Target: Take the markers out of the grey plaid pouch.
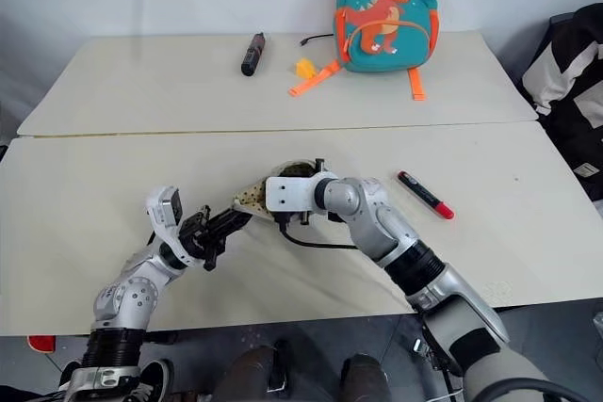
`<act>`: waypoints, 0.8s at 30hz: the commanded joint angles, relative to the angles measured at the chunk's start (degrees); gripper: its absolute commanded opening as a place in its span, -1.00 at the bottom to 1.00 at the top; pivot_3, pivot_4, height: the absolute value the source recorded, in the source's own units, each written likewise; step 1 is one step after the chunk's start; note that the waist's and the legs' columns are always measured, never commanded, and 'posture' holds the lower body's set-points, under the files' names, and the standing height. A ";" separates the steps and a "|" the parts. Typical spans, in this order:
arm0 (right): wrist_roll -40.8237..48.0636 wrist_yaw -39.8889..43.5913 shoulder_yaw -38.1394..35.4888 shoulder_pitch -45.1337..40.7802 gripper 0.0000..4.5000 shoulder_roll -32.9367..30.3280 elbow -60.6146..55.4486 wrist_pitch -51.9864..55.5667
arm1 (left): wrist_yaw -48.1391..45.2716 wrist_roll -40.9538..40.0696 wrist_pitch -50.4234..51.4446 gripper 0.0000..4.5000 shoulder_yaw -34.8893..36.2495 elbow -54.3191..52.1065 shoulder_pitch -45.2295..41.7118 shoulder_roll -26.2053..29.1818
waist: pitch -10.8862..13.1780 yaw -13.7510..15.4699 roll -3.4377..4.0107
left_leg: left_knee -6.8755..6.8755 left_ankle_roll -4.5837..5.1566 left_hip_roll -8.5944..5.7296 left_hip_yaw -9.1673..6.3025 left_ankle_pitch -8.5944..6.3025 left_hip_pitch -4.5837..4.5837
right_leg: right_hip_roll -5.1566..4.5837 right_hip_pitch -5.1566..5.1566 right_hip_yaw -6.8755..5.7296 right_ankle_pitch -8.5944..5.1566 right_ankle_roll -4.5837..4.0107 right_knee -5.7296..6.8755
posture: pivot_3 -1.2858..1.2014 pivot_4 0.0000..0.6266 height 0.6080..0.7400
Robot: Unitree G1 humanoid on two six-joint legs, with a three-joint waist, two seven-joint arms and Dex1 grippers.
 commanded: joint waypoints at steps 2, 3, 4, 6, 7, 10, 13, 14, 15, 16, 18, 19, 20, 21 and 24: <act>-1.67 -1.15 1.08 1.44 -0.54 1.14 2.62 0.03 | -1.44 -0.94 0.08 -1.00 -0.81 -4.37 0.25 -0.21 | 0.00 0.00 0.00 | -0.01 -0.01 0.00 0.01 0.00 0.03 | 0.00 0.00 0.02 0.00 0.00 -0.01 | 0.03 -0.52 1.00; -1.78 -1.04 1.03 1.54 -0.54 1.18 2.65 0.12 | -1.45 -0.94 0.08 -1.00 -0.80 -4.43 0.30 -0.20 | 0.00 0.00 0.00 | -0.02 -0.01 0.00 0.02 -0.01 0.05 | 0.00 0.00 0.03 0.00 0.00 -0.01 | 0.03 -0.52 1.00; -1.79 -0.81 1.02 1.62 -0.54 1.04 2.75 -0.23 | -1.49 -0.87 0.04 -1.00 -0.83 -4.48 0.36 -0.17 | 0.00 0.00 0.00 | -0.03 -0.02 0.00 0.04 -0.01 0.09 | 0.00 0.01 0.05 0.00 0.00 -0.02 | 0.03 -0.52 1.00; -1.50 -1.20 0.34 2.04 -0.62 1.28 2.73 -0.42 | -1.41 -0.92 0.08 -1.00 -0.77 -4.53 0.38 -0.19 | 0.00 -0.01 0.00 | -0.07 -0.03 0.00 0.07 -0.02 0.15 | 0.00 0.02 0.09 0.00 -0.01 -0.02 | 0.03 -0.52 1.00; -1.35 -1.21 0.08 2.18 -0.70 1.42 2.75 -0.50 | -1.38 -0.95 0.12 -1.00 -0.74 -4.51 0.37 -0.20 | 0.00 -0.01 0.00 | -0.08 -0.03 0.00 0.08 -0.02 0.16 | 0.00 0.02 0.10 0.00 -0.01 -0.02 | 0.03 -0.52 1.00; -1.18 -1.07 -0.55 2.29 -0.99 1.62 2.32 -0.87 | -1.41 -0.93 0.08 -1.00 -0.72 -4.53 0.35 -0.24 | 0.00 0.01 -0.01 | -0.11 -0.04 0.00 0.14 -0.03 0.24 | -0.01 0.05 0.13 0.00 -0.01 -0.02 | 0.03 -0.52 1.00; -0.83 -1.16 -1.60 2.34 -0.99 1.45 1.01 -1.44 | -1.39 -0.84 -0.20 -1.00 -0.60 -4.34 0.18 -0.33 | 0.00 0.03 0.00 | -0.17 -0.04 0.00 0.17 -0.03 0.22 | -0.01 0.02 0.15 0.00 -0.01 -0.02 | 0.03 -0.52 1.00; -0.60 -0.88 -2.04 2.50 -0.99 1.14 0.24 -1.46 | -1.39 -0.80 -0.29 -1.00 -0.59 -4.33 0.18 -0.34 | 0.00 0.01 -0.01 | -0.18 -0.04 0.00 0.17 -0.03 0.22 | -0.01 0.02 0.15 0.00 -0.01 -0.02 | 0.03 -0.52 1.00; 0.10 -0.13 -2.64 2.81 -0.99 0.48 -1.03 -1.90 | -1.35 -0.82 -0.29 -1.00 -0.50 -4.28 0.16 -0.33 | 0.00 0.02 -0.01 | -0.18 -0.04 0.00 0.17 -0.03 0.23 | -0.01 0.02 0.15 0.00 -0.01 -0.02 | 0.03 -0.52 1.00; 1.15 0.87 -3.43 3.14 -0.99 -0.08 -2.46 -1.89 | -1.38 -0.75 -0.37 -1.00 -0.48 -4.26 0.19 -0.28 | 0.00 0.04 -0.01 | -0.18 -0.04 0.00 0.17 -0.03 0.23 | -0.01 0.02 0.15 0.00 -0.01 -0.02 | 0.03 -0.52 1.00; 2.62 2.28 -4.63 3.51 -0.99 -1.32 -4.82 -2.46 | -1.35 -0.81 -0.37 -1.00 -0.31 -4.27 0.20 -0.24 | 0.00 0.13 -0.01 | -0.18 -0.04 0.00 0.16 -0.03 0.22 | -0.02 0.02 0.17 0.00 -0.01 -0.05 | 0.03 -0.52 1.00; 2.95 2.67 -4.86 3.58 -0.99 -1.64 -5.41 -2.59 | -1.35 -0.87 -0.33 -1.00 -0.21 -4.26 0.21 -0.23 | 0.00 0.18 -0.01 | -0.18 -0.04 -0.01 0.16 -0.03 0.21 | -0.03 0.03 0.17 0.00 -0.01 -0.06 | 0.03 -0.52 1.00; 4.77 3.53 -6.05 3.85 -0.99 -1.30 -6.64 -1.41 | -1.42 -0.81 -0.41 -1.00 -0.17 -4.21 0.23 -0.20 | 0.00 0.18 -0.01 | -0.18 -0.04 -0.01 0.16 -0.03 0.21 | -0.04 0.03 0.17 0.00 -0.01 -0.07 | 0.03 -0.52 1.00; 6.84 4.69 -6.83 4.00 -0.91 -1.02 -7.56 -1.26 | -1.43 -0.83 -0.39 -1.00 -0.12 -4.17 0.24 -0.20 | 0.00 0.16 -0.01 | -0.18 -0.04 -0.01 0.16 -0.03 0.21 | -0.05 0.03 0.17 0.00 -0.01 -0.08 | 0.03 -0.52 1.00; 9.48 3.54 -8.73 4.83 -0.57 1.21 -9.13 0.80 | -1.64 -1.01 -0.09 -1.00 -0.20 -4.33 0.37 -0.20 | 0.00 0.15 -0.01 | -0.18 -0.04 -0.01 0.15 -0.03 0.22 | -0.04 0.03 0.17 0.00 -0.01 -0.08 | 0.03 -0.52 1.00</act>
